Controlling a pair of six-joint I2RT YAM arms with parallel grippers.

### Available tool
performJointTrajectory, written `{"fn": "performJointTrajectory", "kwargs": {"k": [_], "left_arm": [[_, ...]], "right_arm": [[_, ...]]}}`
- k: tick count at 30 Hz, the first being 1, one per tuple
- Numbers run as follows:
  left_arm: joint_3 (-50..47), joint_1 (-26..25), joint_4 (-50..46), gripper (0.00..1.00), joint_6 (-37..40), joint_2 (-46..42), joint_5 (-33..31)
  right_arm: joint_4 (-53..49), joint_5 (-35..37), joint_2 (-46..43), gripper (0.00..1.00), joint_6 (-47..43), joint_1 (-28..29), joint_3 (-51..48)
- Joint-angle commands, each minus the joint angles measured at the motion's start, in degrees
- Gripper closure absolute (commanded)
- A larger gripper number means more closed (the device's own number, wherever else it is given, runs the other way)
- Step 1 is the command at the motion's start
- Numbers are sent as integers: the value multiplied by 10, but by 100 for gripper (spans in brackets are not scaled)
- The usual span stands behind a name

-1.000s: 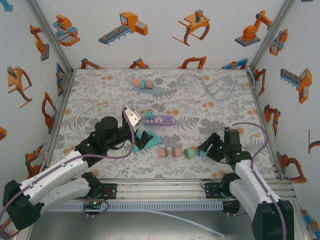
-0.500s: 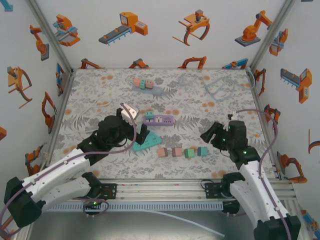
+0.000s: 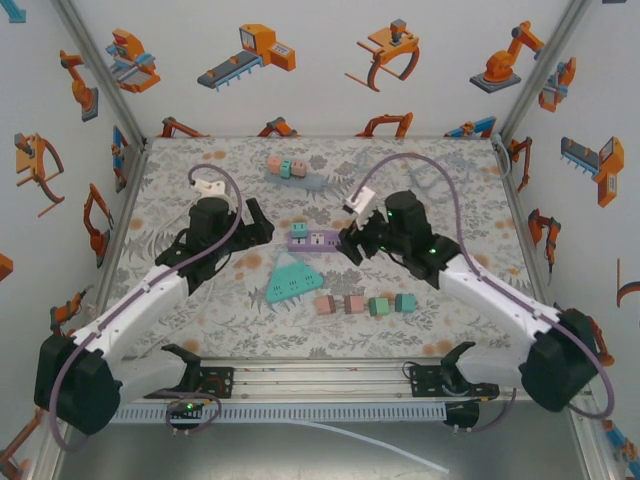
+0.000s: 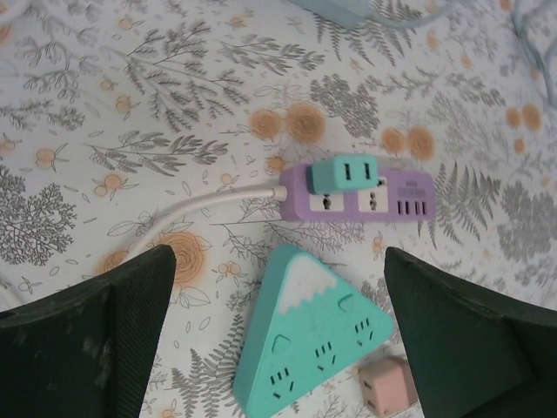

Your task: Pull the plug off the socket

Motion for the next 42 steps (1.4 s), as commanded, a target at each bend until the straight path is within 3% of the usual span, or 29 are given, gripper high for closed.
{"fn": "performJointTrajectory", "kwargs": {"k": [1,6,14,19,24,29,37,42], "left_arm": [[6,29,5,3,-94,36,57],[15,38,36,1,-97,98,75],[36,38,55,2,-96,176,79],[44,39,69,17,-85,208,94],[59,39,76,33,-83,246,124],[69,38,97,42,-93,278,153],[108,32,122,49,-94,346,222],[112,22,104,59,-99,365,214]], "right_arm": [[18,-49,74,35,-192,15,62],[-16,-67,198,30,-291,18,151],[-38,-136,372,30,-317,9,282],[-58,-171,446,34,-309,6,342],[-55,-184,482,43,-294,2,360],[-55,-198,491,57,-292,-2,360],[-55,-218,496,66,-291,-5,360],[-55,-227,497,73,-292,-7,362]]}}
